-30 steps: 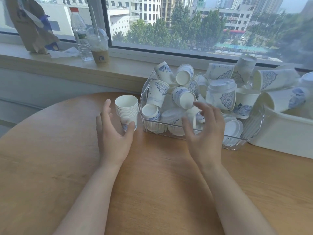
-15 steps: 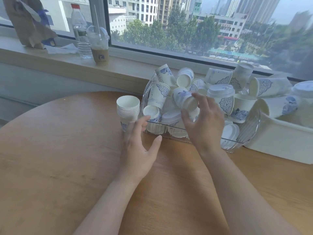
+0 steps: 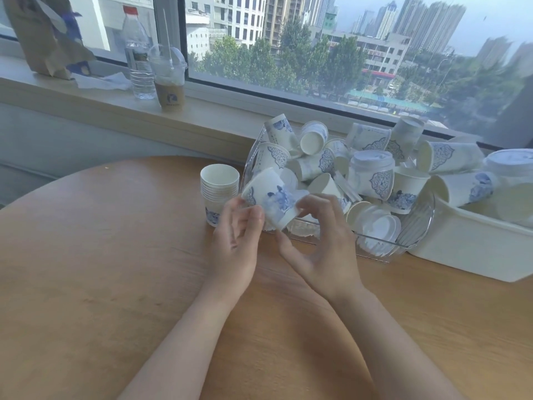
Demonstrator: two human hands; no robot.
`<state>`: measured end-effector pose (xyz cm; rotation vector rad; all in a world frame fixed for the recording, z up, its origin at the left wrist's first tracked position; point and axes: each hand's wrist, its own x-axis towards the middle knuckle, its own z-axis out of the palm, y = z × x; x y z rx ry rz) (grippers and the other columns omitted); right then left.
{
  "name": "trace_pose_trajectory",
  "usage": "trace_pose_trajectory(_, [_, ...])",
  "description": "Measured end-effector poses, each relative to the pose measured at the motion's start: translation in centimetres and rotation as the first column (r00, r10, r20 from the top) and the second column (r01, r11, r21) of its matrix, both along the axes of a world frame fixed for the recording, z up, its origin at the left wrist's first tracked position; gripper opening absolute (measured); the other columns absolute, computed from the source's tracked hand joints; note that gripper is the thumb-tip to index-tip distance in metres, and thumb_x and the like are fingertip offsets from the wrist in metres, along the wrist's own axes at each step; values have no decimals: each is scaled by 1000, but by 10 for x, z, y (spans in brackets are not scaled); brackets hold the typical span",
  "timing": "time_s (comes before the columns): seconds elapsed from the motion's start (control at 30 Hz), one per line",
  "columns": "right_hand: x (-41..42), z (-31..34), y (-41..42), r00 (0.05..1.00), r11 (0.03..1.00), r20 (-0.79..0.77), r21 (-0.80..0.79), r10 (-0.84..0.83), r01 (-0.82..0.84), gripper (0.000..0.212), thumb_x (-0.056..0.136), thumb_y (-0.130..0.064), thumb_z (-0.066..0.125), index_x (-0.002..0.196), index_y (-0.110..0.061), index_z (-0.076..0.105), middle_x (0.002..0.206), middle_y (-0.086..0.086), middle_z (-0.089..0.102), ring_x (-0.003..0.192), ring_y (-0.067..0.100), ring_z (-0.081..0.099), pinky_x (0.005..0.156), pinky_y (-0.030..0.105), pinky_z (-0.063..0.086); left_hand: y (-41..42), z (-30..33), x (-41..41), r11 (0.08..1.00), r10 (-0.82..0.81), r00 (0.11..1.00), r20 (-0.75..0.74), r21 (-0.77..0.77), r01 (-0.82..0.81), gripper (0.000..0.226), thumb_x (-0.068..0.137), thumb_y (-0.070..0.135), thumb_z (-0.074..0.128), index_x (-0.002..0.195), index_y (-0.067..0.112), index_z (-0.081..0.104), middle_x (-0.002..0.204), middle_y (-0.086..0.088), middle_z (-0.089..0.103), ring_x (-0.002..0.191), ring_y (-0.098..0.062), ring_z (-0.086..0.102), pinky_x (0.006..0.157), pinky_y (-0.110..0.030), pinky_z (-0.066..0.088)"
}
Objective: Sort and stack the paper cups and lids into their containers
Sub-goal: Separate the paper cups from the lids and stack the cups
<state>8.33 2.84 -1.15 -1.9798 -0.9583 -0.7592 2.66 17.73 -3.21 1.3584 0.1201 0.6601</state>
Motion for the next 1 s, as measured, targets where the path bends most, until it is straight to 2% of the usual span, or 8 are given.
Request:
trace_pose_trajectory(0.07, [-3, -2, 3, 1000, 998, 1, -50, 23, -23, 45, 84, -26, 84, 119, -17, 56, 118, -6, 54, 105, 11, 58, 91, 22, 47, 1, 1, 2, 997, -1, 1000, 9, -78, 2, 56, 93, 51, 66, 139, 21, 53, 117, 12, 77, 108, -7, 73, 88, -31, 57])
trace_pose_trajectory(0.17, [-4, -2, 7, 997, 984, 4, -159, 77, -76, 45, 85, -26, 84, 123, -18, 60, 123, -4, 56, 107, 14, 60, 91, 29, 50, 4, 0, 2, 992, 28, 999, 32, -121, -23, 68, 85, 54, 74, 139, 17, 55, 123, 1, 76, 112, -14, 74, 89, -27, 57])
trace_pose_trajectory(0.3, [2, 2, 8, 995, 963, 49, -260, 84, -69, 40, 87, -27, 81, 123, -14, 68, 121, -2, 63, 105, 18, 64, 95, 34, 47, 12, -2, 2, 992, 93, 995, 41, -87, -89, 62, 84, 49, 81, 135, 23, 57, 122, 2, 75, 112, -18, 74, 90, -32, 59])
trace_pose_trajectory(0.4, [14, 11, 10, 996, 973, 71, -226, 58, -40, 35, 88, -26, 78, 120, -15, 69, 117, -5, 66, 102, 17, 66, 95, 40, 47, 21, -3, 2, 978, 209, 977, 37, -27, -208, 60, 84, 50, 79, 135, 30, 56, 123, 9, 73, 110, -13, 73, 88, -28, 59])
trace_pose_trajectory(0.53, [41, 34, 29, 993, 989, -51, -106, -109, 103, 38, 97, -39, 63, 132, -24, 62, 115, -10, 63, 94, 6, 61, 91, 43, 52, 27, -6, 2, 947, 306, 952, 1, 107, -304, 66, 85, 42, 81, 143, 32, 51, 131, 13, 68, 117, -12, 68, 97, -44, 58])
trace_pose_trajectory(0.7, [77, 50, 55, 928, 916, -187, -307, -323, 257, 58, 104, -54, 49, 156, -31, 38, 131, -1, 61, 106, 21, 65, 95, 46, 52, 28, -5, 1, 911, 354, 935, -15, 231, -341, 68, 80, 49, 79, 142, 33, 57, 128, 18, 69, 112, 1, 65, 89, -15, 51])
trace_pose_trajectory(0.83, [86, 51, 69, 900, 896, -250, -365, -356, 253, 58, 102, -61, 47, 150, -30, 42, 136, 0, 64, 116, 26, 64, 100, 49, 49, 28, -6, 2, 915, 345, 938, -31, 233, -328, 67, 80, 43, 80, 142, 30, 58, 131, 14, 68, 122, -9, 64, 102, -35, 54])
trace_pose_trajectory(1.0, [85, 51, 75, 881, 922, -303, -252, -364, 295, 61, 93, -72, 56, 129, -24, 47, 112, -3, 69, 98, 23, 68, 91, 46, 52, 27, -7, 2, 912, 348, 936, -40, 244, -329, 68, 80, 42, 82, 142, 29, 57, 134, 12, 67, 128, -12, 62, 107, -46, 52])
